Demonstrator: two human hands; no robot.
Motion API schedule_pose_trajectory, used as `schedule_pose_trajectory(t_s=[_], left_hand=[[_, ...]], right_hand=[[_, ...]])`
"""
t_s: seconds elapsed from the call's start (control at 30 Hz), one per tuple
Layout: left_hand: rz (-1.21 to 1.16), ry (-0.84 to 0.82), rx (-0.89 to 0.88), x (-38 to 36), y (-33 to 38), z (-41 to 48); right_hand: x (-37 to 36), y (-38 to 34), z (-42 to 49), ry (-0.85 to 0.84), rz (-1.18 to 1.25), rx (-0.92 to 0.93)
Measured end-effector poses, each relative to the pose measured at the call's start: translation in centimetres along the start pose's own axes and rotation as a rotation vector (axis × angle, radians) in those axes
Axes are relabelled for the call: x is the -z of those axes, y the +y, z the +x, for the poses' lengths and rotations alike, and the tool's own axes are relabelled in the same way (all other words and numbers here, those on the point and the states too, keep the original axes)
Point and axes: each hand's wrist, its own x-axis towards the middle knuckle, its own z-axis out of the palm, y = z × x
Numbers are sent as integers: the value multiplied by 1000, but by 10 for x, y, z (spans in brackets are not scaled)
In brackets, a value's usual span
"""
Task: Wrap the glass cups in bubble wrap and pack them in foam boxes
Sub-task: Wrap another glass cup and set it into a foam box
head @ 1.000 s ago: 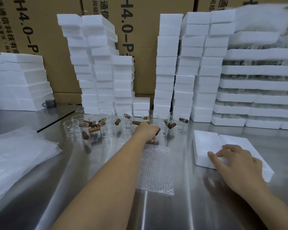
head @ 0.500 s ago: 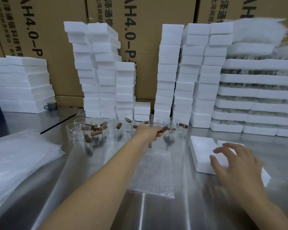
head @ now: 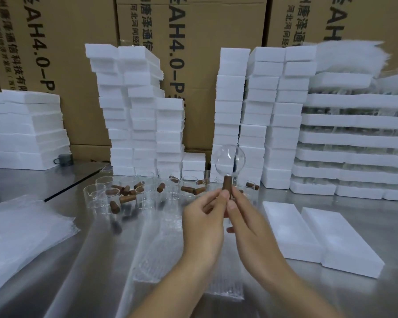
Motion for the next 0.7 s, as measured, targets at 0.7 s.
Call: schedule_pose_trajectory(t_s=[0.7], left_hand=[[-17,-78,-125,-8,2,-6]], right_hand=[[12,-9,-15,45,37,136]])
